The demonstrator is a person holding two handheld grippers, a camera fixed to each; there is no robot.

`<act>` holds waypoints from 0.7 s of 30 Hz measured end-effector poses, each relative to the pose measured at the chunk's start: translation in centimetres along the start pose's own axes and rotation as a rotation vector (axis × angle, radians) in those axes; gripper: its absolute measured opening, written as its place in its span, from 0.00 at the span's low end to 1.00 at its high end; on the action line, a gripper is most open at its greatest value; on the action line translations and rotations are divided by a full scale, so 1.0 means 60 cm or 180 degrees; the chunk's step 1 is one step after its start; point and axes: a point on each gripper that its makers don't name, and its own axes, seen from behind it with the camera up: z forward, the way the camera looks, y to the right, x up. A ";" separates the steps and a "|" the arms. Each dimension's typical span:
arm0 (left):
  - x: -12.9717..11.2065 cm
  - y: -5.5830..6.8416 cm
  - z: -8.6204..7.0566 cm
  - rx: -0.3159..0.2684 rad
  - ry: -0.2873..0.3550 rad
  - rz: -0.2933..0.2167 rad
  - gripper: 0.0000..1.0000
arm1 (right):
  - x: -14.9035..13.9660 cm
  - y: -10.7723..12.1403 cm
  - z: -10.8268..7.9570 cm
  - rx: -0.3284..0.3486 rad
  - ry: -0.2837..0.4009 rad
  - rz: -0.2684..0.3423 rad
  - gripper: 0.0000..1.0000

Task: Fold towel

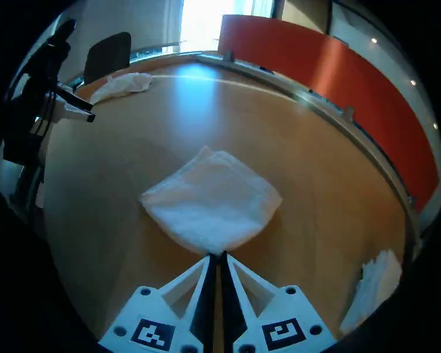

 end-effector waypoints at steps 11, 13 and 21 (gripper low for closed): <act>0.019 0.007 -0.003 -0.0030 0.0069 0.0007 0.96 | 0.140 0.044 -0.048 -0.0107 0.0456 -0.0026 0.04; 0.022 0.008 -0.004 -0.0035 0.0079 0.0008 0.96 | 0.162 0.054 -0.058 -0.0144 0.0523 -0.0032 0.04; 0.029 0.012 -0.006 -0.0044 0.0105 0.0018 0.96 | 0.215 0.090 -0.099 -0.0273 0.0709 -0.0028 0.04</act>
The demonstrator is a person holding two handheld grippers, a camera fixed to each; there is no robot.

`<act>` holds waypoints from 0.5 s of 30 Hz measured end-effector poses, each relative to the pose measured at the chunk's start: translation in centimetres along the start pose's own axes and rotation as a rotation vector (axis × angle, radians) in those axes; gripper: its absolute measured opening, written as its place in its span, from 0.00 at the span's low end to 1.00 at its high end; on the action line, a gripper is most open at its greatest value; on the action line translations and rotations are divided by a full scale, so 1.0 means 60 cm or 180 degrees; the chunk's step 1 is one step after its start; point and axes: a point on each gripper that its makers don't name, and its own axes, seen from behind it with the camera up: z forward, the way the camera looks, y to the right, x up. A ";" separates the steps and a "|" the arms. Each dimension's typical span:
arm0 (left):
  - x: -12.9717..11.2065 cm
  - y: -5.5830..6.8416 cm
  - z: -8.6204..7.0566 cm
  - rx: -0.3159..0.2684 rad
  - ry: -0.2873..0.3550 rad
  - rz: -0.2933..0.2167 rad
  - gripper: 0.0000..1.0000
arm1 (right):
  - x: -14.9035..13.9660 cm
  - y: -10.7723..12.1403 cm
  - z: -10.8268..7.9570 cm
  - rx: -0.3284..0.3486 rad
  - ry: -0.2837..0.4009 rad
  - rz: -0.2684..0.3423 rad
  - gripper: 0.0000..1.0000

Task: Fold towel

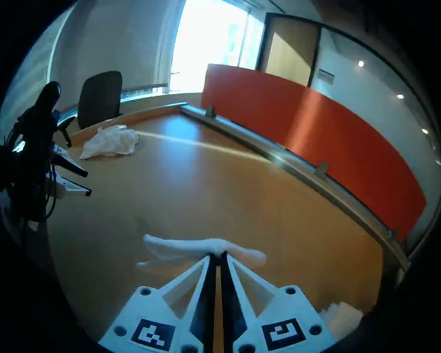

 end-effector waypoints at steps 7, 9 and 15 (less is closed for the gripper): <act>0.006 0.005 -0.001 -0.0021 0.0022 -0.0018 0.96 | 0.002 0.046 -0.028 -0.0145 0.0011 0.0003 0.04; 0.007 0.006 -0.001 -0.0024 0.0027 -0.0013 0.96 | 0.000 0.061 -0.036 -0.0184 0.0007 0.0016 0.04; 0.008 0.009 -0.002 -0.0024 0.0027 0.0022 0.96 | -0.004 0.117 -0.060 -0.0321 -0.0006 0.0033 0.04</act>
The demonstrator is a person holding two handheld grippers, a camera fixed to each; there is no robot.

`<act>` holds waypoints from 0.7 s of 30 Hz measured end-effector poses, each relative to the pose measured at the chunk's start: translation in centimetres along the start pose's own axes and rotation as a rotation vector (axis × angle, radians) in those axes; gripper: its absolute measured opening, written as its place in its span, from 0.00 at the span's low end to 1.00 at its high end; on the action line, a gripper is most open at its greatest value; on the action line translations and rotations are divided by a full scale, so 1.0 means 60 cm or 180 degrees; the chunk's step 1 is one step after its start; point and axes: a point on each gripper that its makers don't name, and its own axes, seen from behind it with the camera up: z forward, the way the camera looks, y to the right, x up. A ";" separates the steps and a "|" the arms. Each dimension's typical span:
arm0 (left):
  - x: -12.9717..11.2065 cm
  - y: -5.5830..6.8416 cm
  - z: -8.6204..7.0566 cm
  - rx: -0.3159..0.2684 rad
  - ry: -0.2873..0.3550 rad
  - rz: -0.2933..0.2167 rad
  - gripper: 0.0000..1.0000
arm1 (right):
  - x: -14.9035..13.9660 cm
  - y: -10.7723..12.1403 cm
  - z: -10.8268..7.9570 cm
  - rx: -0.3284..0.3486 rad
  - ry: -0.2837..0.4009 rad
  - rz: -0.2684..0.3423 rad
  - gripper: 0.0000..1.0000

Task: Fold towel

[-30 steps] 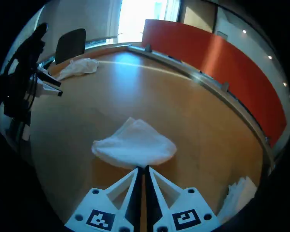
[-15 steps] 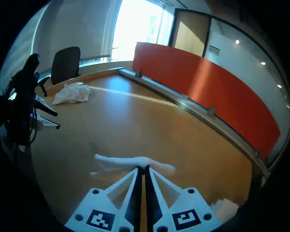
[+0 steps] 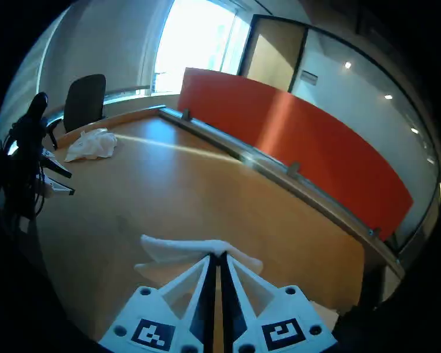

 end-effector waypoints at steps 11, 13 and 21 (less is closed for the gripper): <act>0.008 0.001 0.002 0.0011 0.0005 0.0042 0.96 | -0.010 0.112 -0.021 -0.0218 -0.0019 0.0123 0.04; 0.009 0.000 0.003 0.0020 0.0007 0.0047 0.96 | -0.013 0.134 -0.024 -0.0258 -0.0030 0.0143 0.04; 0.010 -0.004 0.004 0.0044 0.0001 0.0034 0.96 | -0.030 0.212 -0.034 -0.0411 -0.0106 0.0169 0.04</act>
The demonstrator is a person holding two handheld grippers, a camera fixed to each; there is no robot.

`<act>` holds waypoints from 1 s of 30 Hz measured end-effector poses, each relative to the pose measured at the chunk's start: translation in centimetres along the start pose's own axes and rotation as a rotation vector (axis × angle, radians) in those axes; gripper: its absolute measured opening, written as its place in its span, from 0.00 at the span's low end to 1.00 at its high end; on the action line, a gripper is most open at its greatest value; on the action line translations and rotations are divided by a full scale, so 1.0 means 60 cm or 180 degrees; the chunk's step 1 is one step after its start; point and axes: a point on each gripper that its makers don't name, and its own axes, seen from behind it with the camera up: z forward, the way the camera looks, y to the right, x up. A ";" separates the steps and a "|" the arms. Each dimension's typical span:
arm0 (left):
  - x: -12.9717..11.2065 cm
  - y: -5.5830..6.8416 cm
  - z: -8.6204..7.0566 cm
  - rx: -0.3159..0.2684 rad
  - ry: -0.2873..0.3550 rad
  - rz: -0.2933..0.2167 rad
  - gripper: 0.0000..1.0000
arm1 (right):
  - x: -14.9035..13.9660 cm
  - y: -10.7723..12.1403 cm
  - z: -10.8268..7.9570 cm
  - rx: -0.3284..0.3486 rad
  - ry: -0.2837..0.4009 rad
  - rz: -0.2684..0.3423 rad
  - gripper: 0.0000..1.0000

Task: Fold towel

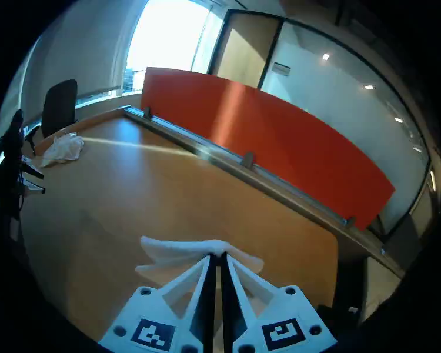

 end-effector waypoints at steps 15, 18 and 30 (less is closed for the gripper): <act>0.007 0.009 0.006 -0.0003 -0.0023 0.0048 0.96 | -0.020 0.134 0.006 -0.0319 -0.0112 0.0107 0.04; 0.008 0.012 0.006 -0.0008 -0.0031 0.0053 0.96 | -0.025 0.152 0.006 -0.0362 -0.0145 0.0112 0.04; 0.012 0.021 0.010 -0.0025 -0.0038 0.0095 0.96 | -0.049 0.171 -0.007 -0.0435 -0.0238 0.0148 0.05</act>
